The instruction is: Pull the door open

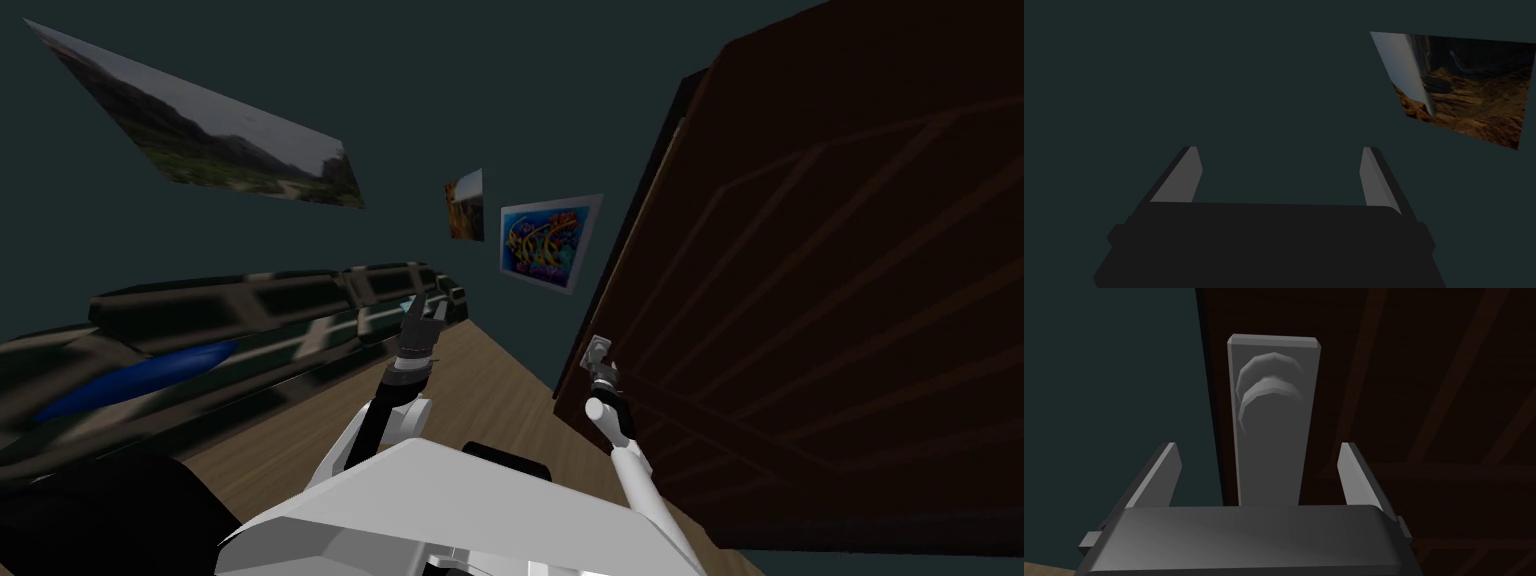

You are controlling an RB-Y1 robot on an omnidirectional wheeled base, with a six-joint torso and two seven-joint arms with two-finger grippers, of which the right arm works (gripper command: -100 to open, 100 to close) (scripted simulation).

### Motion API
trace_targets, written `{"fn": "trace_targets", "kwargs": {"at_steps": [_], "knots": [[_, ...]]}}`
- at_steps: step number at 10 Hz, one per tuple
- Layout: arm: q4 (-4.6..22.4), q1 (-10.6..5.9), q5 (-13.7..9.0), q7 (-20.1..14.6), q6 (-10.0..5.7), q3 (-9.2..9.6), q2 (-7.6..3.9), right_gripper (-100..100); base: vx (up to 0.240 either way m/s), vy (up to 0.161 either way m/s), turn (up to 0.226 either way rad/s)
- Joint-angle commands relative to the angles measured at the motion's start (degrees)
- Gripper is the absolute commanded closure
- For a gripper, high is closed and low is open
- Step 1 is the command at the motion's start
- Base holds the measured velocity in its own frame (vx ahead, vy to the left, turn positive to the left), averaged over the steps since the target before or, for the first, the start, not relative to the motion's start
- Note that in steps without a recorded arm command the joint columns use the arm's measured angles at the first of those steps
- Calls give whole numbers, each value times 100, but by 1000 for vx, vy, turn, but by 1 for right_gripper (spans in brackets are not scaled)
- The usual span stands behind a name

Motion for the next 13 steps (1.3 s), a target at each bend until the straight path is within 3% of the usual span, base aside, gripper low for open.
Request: {"fn": "trace_targets", "kwargs": {"at_steps": [1, 3, 4, 5, 10, 13], "knots": [[40, 60, -33, -194, -6, -56, -210, -100, 181, -13, 122], [68, 137, -69, -390, -16, -116, -438, -100, 186, -22, 134], [147, 76, -49, -364, -75, -68, -386, -100, 81, -15, 23], [147, 76, -49, -364, -75, -68, -386, 100, -11, -1, -32], [147, 76, -49, -364, -75, -68, -386, 100, -16, 1, 1], [75, 150, -54, -547, -26, 104, -515, 100, -182, -38, 121]]}}
